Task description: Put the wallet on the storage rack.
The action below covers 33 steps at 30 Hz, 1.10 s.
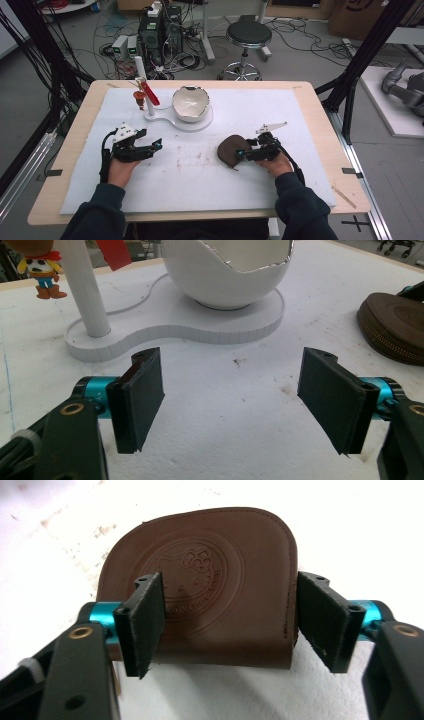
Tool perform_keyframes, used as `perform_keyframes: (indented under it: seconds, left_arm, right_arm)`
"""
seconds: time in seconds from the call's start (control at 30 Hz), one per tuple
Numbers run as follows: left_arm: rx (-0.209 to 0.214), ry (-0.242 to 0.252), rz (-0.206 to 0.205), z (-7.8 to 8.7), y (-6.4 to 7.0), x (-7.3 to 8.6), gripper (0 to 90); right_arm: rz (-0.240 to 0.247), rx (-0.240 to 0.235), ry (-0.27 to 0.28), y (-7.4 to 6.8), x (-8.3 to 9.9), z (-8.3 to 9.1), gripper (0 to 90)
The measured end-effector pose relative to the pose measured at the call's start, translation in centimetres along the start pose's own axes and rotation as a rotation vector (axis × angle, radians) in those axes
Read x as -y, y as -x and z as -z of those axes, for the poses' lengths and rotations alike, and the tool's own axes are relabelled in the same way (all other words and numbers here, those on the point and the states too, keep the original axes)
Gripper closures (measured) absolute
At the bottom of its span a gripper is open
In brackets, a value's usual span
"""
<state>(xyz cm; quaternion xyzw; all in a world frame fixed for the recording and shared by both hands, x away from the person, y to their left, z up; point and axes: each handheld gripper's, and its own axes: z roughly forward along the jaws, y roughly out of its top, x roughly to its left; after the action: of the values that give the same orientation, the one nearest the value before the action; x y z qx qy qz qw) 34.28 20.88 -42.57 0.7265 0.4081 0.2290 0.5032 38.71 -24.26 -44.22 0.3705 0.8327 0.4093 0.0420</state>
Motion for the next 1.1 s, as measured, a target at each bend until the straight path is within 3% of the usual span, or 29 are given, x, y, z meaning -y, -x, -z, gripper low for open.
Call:
perform_keyframes:
  seconds: [0.1, 0.17, 0.2, 0.33, 0.43, 0.47, 0.57, 0.6, 0.67, 0.73, 0.97, 1.1]
  left_arm:
    - [0.003, -0.002, 0.004, 0.0, 0.0, 0.0, 26.2]
    - [0.007, -0.008, 0.005, -0.1, 0.1, 0.1, 26.6]
    - [0.011, -0.010, 0.005, -0.2, 0.1, 0.1, 27.1]
    - [0.045, -0.016, 0.026, -0.6, 0.4, 0.0, 28.1]
    - [0.098, -0.048, 0.028, -1.8, 1.2, -0.2, 28.1]
    - [0.098, -0.048, 0.028, -1.8, 1.2, -0.2, 28.1]
    - [0.181, -0.034, 0.096, -2.6, 1.9, -0.5, 28.1]
    - [0.196, -0.035, 0.093, -3.0, 2.3, -0.7, 28.1]
    - [0.224, -0.049, 0.080, -3.9, 3.1, -0.9, 28.1]
    - [0.252, -0.067, 0.065, -4.8, 3.9, -1.1, 28.4]
    - [0.349, -0.076, 0.035, -7.6, 6.2, -1.5, 32.7]
    - [0.422, -0.128, 0.025, -9.1, 7.1, -1.6, 32.5]
  right_arm:
    - [-0.026, -0.012, -0.001, 0.3, 0.1, -0.2, 23.6]
    - [-0.065, -0.053, -0.005, 0.7, 0.2, -0.4, 26.7]
    - [-0.054, -0.051, -0.006, 0.7, 0.1, -0.3, 27.3]
    - [0.088, -0.023, -0.002, -0.8, -0.3, -0.3, 32.4]
    - [0.196, 0.037, 0.019, -2.2, -0.7, -0.3, 32.8]
    - [0.196, 0.037, 0.019, -2.2, -0.7, -0.3, 32.8]
    - [0.256, 0.076, 0.036, -3.1, -0.7, 0.0, 33.0]
    - [0.310, 0.096, 0.051, -3.8, -0.7, 0.1, 33.0]
    - [0.337, 0.108, 0.061, -4.0, -0.8, 0.2, 33.1]
    - [0.396, 0.129, 0.076, -4.8, -0.8, 0.2, 33.1]
    - [0.419, 0.123, 0.086, -5.2, -1.0, -0.1, 33.2]
    - [0.454, 0.115, 0.095, -5.7, -1.2, -0.4, 33.3]
